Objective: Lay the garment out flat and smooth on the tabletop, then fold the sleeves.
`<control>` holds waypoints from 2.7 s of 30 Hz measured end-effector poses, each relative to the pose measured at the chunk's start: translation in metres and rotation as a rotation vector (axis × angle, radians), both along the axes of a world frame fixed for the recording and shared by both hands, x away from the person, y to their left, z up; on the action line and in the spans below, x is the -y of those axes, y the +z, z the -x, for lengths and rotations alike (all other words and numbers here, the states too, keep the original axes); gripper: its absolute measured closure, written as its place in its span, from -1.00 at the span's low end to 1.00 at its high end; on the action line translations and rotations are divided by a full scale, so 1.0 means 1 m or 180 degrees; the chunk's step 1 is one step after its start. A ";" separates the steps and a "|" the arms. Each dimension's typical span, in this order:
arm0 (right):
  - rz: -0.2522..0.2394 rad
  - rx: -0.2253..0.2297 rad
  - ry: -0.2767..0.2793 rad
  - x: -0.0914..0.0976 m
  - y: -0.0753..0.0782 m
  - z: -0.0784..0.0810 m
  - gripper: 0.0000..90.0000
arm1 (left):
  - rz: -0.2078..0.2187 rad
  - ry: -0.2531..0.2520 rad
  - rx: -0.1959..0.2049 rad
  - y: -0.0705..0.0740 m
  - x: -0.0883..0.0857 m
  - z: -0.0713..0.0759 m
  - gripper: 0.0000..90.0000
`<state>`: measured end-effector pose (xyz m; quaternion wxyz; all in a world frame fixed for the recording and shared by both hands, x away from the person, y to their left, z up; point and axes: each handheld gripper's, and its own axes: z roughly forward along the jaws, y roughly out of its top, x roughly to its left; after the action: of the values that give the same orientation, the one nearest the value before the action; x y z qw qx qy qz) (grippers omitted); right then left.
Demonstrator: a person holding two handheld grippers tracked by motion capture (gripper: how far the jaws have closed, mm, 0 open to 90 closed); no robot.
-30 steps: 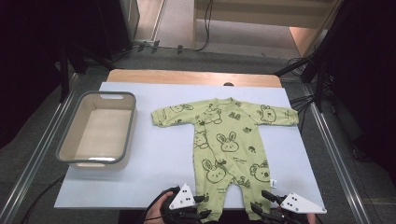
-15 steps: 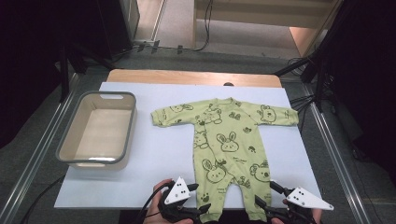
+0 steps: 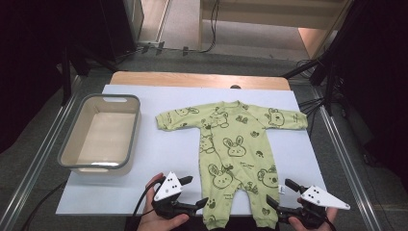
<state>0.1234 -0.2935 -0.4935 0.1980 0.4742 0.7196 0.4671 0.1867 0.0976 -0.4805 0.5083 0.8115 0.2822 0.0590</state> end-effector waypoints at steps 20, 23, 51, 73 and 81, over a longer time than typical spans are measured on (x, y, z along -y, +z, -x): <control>-0.0066 0.0071 -0.0184 0.025 0.005 -0.015 -1.00 | 0.0037 0.0228 0.0124 0.020 -0.023 -0.023 -0.99; -0.0060 0.0064 -0.0185 0.027 0.006 -0.016 -1.00 | 0.0043 0.0258 0.0145 0.022 -0.024 -0.027 -1.00; -0.0053 0.0097 -0.0242 0.032 0.000 -0.015 -1.00 | -0.0053 0.0453 0.0115 0.042 -0.005 -0.113 -1.00; -0.0064 0.0127 -0.0191 0.034 -0.003 -0.009 -1.00 | -0.0365 0.0850 -0.0262 0.019 0.007 -0.205 -0.97; -0.0058 0.0100 -0.0181 0.035 -0.006 -0.010 -1.00 | -0.0557 0.1119 -0.0388 0.001 0.005 -0.230 -0.78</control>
<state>0.1335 -0.3289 -0.4994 0.2182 0.4888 0.6984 0.4751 0.4171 0.0925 -0.4790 0.3997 0.7930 0.4434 0.1218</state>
